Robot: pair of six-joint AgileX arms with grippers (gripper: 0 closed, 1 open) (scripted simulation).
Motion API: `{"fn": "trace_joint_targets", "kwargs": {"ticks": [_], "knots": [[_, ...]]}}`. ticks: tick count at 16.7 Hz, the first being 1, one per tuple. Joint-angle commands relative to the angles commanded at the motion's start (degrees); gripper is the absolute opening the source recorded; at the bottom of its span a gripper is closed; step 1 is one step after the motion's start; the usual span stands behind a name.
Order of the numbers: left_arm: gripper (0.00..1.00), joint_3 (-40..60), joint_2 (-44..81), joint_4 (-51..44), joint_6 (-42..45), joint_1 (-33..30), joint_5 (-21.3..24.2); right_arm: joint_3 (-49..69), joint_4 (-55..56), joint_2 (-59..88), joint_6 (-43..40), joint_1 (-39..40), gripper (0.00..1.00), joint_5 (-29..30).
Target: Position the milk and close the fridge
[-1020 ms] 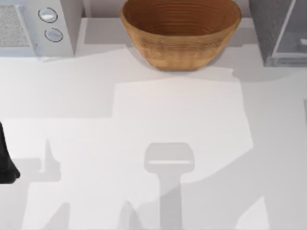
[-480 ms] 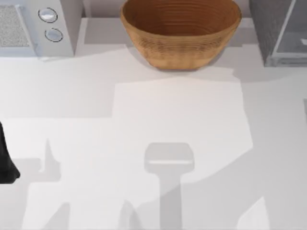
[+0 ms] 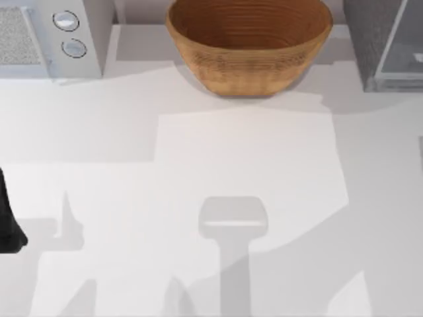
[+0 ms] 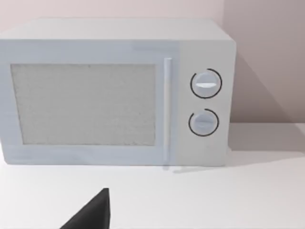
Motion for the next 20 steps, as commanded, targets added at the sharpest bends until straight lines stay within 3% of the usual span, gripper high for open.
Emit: {"fn": "trace_joint_targets", "kwargs": {"ticks": [4, 5, 15, 20], "knots": [[1.0, 0.0, 0.0, 0.0, 0.0, 0.0, 0.0, 0.0, 0.0, 0.0, 0.0, 0.0, 0.98, 0.0], [1.0, 0.0, 0.0, 0.0, 0.0, 0.0, 0.0, 0.0, 0.0, 0.0, 0.0, 0.0, 1.0, 0.0], [1.0, 0.0, 0.0, 0.0, 0.0, 0.0, 0.0, -0.46, -0.12, -0.52, -0.27, 0.41, 1.0, 0.14], [1.0, 0.0, 0.0, 0.0, 0.0, 0.0, 0.0, -9.25, -4.86, -11.05, -2.29, 4.69, 1.0, 2.48]]}}
